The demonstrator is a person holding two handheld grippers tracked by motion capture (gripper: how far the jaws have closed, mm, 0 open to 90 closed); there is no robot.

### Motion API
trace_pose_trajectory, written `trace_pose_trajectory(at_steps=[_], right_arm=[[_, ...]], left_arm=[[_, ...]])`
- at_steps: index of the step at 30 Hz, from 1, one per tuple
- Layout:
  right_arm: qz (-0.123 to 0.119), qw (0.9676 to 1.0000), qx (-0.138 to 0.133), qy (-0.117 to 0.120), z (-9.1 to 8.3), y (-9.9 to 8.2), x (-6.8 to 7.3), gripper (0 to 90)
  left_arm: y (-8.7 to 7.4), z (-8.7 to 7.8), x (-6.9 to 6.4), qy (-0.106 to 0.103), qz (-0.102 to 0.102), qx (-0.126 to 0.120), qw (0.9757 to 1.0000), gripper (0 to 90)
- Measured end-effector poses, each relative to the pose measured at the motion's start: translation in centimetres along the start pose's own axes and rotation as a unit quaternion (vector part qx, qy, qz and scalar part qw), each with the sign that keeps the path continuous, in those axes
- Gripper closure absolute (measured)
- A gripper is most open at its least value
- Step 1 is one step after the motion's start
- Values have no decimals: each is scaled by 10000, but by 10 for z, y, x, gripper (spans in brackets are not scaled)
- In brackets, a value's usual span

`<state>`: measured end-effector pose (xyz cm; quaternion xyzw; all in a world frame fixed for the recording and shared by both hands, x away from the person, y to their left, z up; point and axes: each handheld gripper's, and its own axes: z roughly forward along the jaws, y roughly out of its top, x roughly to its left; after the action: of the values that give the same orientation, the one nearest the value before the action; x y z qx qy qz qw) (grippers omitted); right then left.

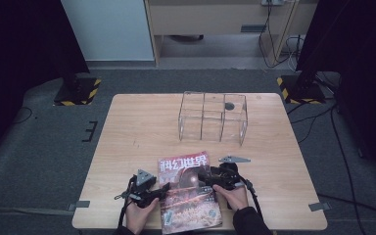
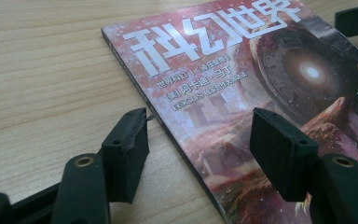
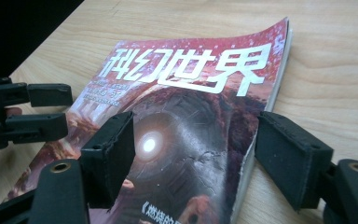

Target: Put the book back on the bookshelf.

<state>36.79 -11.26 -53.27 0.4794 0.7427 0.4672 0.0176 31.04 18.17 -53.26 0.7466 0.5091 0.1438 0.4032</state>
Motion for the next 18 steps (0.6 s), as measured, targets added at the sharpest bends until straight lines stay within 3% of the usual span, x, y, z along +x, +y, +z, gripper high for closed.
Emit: trace_pose_trajectory(at_steps=[2,5,9,18], right_arm=[[6,10000,1,-32,0,0,0,304],[94,9999,0,-36,0,0,-1,315],[85,10000,3,-52,0,0,-1,319],[-120,9995,-27,-286,2,-2,5,313]], left_arm=[[0,3,-2,-65,68,-32,10000,381],[1,4,-5,34,116,-19,9999,372],[3,6,0,-19,-31,-87,10000,390],[7,11,2,26,4,-91,10000,380]])
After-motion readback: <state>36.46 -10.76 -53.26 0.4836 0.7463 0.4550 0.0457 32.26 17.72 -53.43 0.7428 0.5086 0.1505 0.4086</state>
